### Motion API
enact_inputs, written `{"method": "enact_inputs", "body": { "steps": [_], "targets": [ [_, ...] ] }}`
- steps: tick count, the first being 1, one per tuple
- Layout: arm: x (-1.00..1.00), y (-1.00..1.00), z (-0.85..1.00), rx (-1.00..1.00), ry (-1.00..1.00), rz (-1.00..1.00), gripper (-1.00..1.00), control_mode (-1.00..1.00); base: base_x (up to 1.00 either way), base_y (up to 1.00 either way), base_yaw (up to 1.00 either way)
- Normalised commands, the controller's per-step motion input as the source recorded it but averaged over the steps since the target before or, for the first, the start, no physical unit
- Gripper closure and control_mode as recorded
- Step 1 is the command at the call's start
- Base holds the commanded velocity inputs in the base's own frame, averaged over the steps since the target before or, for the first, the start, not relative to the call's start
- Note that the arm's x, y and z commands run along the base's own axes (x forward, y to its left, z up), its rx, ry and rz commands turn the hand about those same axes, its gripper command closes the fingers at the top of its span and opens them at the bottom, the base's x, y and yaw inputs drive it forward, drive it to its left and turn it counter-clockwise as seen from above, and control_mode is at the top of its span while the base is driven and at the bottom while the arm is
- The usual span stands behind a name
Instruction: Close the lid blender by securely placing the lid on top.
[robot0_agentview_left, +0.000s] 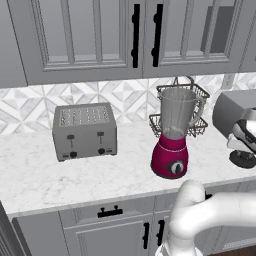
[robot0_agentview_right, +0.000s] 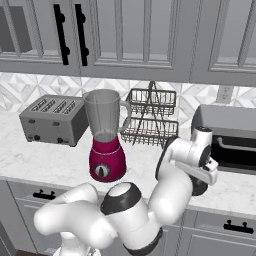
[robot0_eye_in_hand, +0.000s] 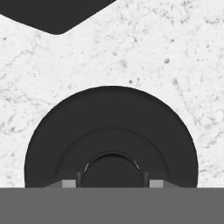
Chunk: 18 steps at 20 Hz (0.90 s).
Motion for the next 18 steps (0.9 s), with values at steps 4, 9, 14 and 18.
{"method": "enact_inputs", "body": {
  "steps": [4, 9, 14, 18],
  "targets": [
    [-0.47, 0.00, 0.62, 0.00, -0.14, 0.09, 1.00, -1.00, 0.00, 0.00, 0.00],
    [-0.55, 0.15, 0.71, 0.00, -0.18, 0.12, 1.00, -1.00, 0.00, 0.00, 0.00],
    [-0.47, 0.37, 0.82, 0.00, -0.24, 0.07, 1.00, -1.00, 0.00, 0.00, 0.00],
    [-0.43, 0.51, 0.89, 0.00, -0.23, 0.06, 1.00, -1.00, 0.00, 0.00, 0.00]
  ]
}}
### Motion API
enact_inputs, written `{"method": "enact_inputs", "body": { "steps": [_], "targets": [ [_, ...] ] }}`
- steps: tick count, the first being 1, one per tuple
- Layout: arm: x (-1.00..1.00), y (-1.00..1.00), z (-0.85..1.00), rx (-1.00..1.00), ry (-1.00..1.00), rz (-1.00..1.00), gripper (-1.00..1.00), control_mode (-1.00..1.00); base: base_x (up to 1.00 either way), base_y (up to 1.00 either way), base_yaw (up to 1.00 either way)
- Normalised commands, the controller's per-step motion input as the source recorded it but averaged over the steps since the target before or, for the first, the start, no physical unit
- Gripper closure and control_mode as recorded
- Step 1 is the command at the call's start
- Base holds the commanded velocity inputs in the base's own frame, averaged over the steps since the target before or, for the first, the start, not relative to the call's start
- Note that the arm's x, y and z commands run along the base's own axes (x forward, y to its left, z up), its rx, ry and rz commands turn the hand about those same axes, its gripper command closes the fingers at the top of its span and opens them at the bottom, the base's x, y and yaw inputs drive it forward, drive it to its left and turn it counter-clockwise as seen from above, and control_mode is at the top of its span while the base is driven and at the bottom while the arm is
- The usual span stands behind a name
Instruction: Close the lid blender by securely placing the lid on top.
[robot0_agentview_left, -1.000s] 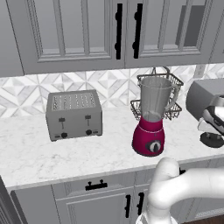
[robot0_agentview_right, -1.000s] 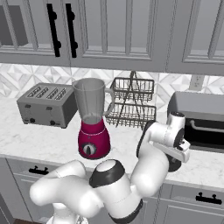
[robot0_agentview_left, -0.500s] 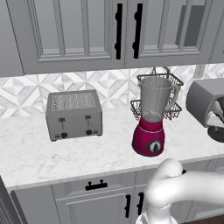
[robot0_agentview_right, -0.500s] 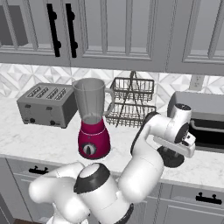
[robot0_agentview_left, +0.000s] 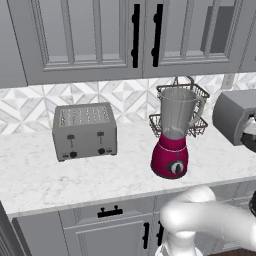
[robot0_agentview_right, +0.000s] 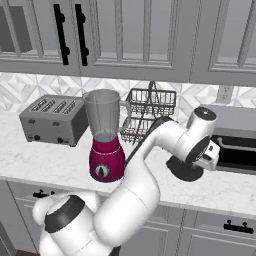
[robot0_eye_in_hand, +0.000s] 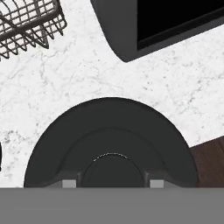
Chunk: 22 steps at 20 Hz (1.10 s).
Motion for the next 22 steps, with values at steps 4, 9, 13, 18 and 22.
{"method": "enact_inputs", "body": {
  "steps": [4, 9, 13, 18, 22],
  "targets": [
    [-0.41, 0.56, 0.94, 0.00, -0.24, 0.05, 1.00, -1.00, 0.00, 0.00, 0.00],
    [-0.32, 0.68, 0.97, 0.00, -0.16, 0.06, 1.00, -1.00, 0.00, 0.00, 0.00],
    [-0.29, 0.76, 0.95, 0.00, -0.12, 0.06, 1.00, -1.00, 0.00, 0.00, 0.00],
    [-0.23, 0.76, 0.85, 0.00, -0.10, 0.06, 1.00, -1.00, 0.00, 0.00, 0.00],
    [-0.09, 0.74, 0.73, 0.00, -0.13, 0.04, 1.00, -1.00, 0.00, 0.00, 0.00]
  ]
}}
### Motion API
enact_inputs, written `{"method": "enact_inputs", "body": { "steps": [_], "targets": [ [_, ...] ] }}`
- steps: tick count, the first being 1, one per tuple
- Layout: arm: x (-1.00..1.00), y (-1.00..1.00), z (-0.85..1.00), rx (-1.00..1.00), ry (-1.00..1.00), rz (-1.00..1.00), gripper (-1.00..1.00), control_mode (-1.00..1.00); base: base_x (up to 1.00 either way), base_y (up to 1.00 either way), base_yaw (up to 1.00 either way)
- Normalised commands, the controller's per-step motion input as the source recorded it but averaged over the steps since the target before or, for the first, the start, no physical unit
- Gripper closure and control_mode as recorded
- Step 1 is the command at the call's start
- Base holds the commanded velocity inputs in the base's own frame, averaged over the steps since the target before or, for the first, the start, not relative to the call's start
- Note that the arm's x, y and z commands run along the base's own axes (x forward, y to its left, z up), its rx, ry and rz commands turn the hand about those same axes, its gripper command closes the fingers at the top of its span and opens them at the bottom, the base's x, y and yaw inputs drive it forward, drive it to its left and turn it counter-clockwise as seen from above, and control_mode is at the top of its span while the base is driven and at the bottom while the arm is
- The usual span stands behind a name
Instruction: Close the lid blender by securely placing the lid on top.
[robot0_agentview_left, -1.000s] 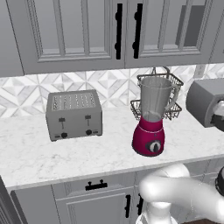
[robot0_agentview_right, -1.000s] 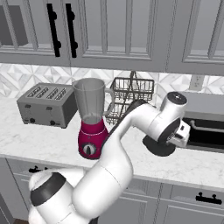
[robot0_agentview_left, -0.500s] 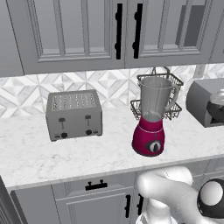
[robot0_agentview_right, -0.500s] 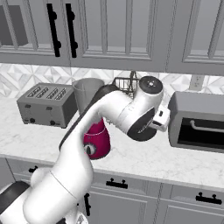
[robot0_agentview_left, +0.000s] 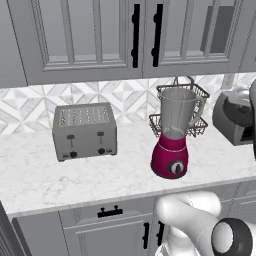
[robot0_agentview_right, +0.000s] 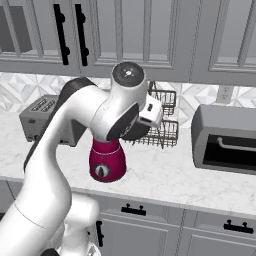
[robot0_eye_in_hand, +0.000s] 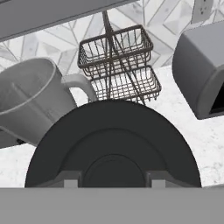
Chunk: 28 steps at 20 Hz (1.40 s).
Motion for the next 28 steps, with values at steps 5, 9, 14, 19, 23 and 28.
{"method": "enact_inputs", "body": {
  "steps": [5, 9, 14, 19, 23, 28],
  "targets": [
    [0.00, 0.77, 0.52, 0.00, -0.05, 0.02, 1.00, -1.00, 0.00, 0.00, 0.00],
    [0.01, 0.70, 0.13, -0.04, 0.00, 0.00, 1.00, -1.00, 0.00, 0.00, 0.00],
    [0.19, 0.48, 0.00, -0.05, 0.05, 0.00, 1.00, -1.00, 0.00, 0.00, 0.00],
    [0.36, 0.39, 0.00, -0.03, 0.05, 0.00, 1.00, -1.00, 0.00, 0.00, 0.00],
    [0.37, 0.31, 0.00, -0.02, 0.02, 0.00, 1.00, -1.00, 0.00, 0.00, 0.00],
    [0.37, 0.18, 0.00, 0.00, 0.00, 0.00, 1.00, -1.00, 0.00, 0.00, 0.00]
  ]
}}
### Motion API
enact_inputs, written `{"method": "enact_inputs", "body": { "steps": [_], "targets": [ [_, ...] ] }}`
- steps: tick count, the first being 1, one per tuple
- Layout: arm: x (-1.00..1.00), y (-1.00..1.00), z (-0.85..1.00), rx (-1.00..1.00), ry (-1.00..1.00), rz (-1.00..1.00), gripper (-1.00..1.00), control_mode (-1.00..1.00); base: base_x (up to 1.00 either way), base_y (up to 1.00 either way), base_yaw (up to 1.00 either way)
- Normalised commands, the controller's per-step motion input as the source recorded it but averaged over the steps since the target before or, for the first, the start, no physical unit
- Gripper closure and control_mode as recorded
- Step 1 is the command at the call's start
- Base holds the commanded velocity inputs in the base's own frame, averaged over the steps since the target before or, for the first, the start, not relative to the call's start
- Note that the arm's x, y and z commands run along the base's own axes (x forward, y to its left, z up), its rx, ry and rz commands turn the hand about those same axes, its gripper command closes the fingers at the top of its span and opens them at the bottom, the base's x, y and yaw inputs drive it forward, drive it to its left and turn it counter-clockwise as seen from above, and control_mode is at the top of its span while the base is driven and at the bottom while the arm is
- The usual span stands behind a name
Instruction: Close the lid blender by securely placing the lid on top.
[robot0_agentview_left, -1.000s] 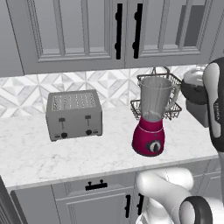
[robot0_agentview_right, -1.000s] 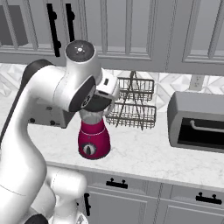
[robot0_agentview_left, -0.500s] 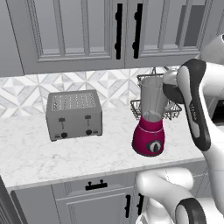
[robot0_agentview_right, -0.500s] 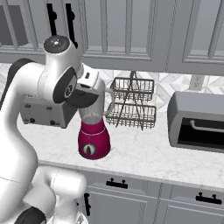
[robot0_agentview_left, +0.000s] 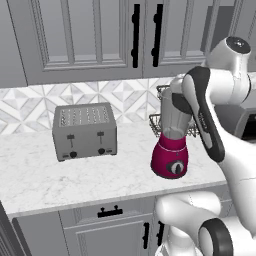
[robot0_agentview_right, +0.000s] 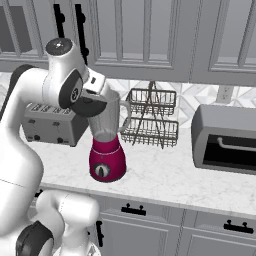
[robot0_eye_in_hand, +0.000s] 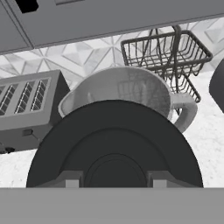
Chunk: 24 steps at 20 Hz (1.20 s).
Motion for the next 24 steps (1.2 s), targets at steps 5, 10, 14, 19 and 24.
{"method": "enact_inputs", "body": {
  "steps": [5, 10, 14, 19, 24],
  "targets": [
    [0.40, 0.03, 0.00, 0.00, 0.00, 0.00, 1.00, -1.00, 0.00, 0.00, 0.00],
    [0.33, 0.00, 0.00, 0.00, 0.00, 0.00, 1.00, -1.00, 0.00, 0.00, 0.00],
    [0.30, 0.00, 0.00, 0.00, 0.00, 0.00, 1.00, -1.00, 0.00, 0.00, 0.00],
    [0.30, 0.00, 0.00, 0.00, 0.00, 0.00, 1.00, -1.00, 0.00, 0.00, 0.00],
    [0.21, -0.06, 0.00, 0.00, 0.00, 0.00, 1.00, -1.00, 0.00, 0.00, 0.00]
  ]
}}
